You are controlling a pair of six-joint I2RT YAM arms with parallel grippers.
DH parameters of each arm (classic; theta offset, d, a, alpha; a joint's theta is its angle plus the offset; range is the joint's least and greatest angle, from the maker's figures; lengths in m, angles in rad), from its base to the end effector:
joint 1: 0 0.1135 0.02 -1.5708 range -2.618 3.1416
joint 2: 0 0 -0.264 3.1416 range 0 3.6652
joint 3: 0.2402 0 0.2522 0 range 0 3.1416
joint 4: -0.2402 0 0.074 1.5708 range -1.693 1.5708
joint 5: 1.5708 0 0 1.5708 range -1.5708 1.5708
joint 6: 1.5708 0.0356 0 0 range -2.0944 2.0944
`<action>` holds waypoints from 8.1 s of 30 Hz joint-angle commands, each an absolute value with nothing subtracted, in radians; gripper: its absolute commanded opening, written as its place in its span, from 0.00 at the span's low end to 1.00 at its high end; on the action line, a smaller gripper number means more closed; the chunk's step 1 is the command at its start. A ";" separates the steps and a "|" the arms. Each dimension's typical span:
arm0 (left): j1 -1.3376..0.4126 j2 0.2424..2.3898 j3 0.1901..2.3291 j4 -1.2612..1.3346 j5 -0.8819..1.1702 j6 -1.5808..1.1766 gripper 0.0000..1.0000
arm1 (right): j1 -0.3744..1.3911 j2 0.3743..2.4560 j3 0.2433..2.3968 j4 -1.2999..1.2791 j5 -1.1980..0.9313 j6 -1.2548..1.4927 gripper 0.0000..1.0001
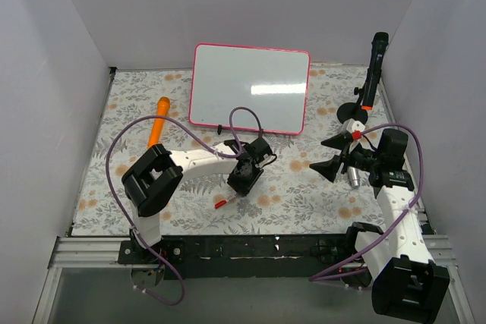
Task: Write a sentence on the whiteboard
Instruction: Pick up the whiteboard marker from the center of the board, then pass from the left arm to the right, then pass from the right arm to the left, then open the whiteboard marker from the pen cap, then put down the pen cap at the center of the board.
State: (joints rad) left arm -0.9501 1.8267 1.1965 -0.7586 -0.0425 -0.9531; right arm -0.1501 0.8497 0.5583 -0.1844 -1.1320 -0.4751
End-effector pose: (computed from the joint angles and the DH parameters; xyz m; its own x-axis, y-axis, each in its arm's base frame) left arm 0.1989 -0.2756 0.1653 -0.9902 -0.0154 -0.1389 0.0018 0.9924 -0.1234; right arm 0.1796 0.0054 0.2581 -0.0678 -0.1863 -0.9802 -0.8582 0.5119 -0.0379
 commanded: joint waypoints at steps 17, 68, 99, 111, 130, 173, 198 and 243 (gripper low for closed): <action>-0.966 1.803 1.422 -0.606 -0.183 -0.943 0.00 | -0.137 0.828 0.545 -0.172 -1.204 -0.466 0.98; -0.878 1.482 1.049 0.312 0.104 -1.451 0.78 | 0.074 0.954 0.463 0.177 -1.084 -0.071 0.01; -0.897 1.532 1.238 -0.314 0.482 -1.180 0.66 | 0.209 0.894 0.578 -0.505 -1.048 -0.966 0.01; -0.976 1.611 1.333 -0.416 0.365 -1.128 0.51 | 0.209 0.904 0.578 -0.500 -1.046 -0.959 0.01; -0.979 1.572 1.292 -0.338 0.361 -1.166 0.29 | 0.209 0.911 0.580 -0.496 -1.043 -0.946 0.01; -0.977 1.608 1.298 -0.345 0.460 -1.112 0.16 | 0.210 0.925 0.581 -0.500 -1.054 -0.936 0.01; -0.572 1.033 0.963 -0.328 0.594 -0.971 0.00 | 0.135 0.853 0.592 -0.661 -0.810 -1.154 0.01; -0.514 0.588 0.572 -0.075 0.091 -0.894 0.00 | 0.132 1.514 1.066 -0.485 -0.494 -0.536 0.48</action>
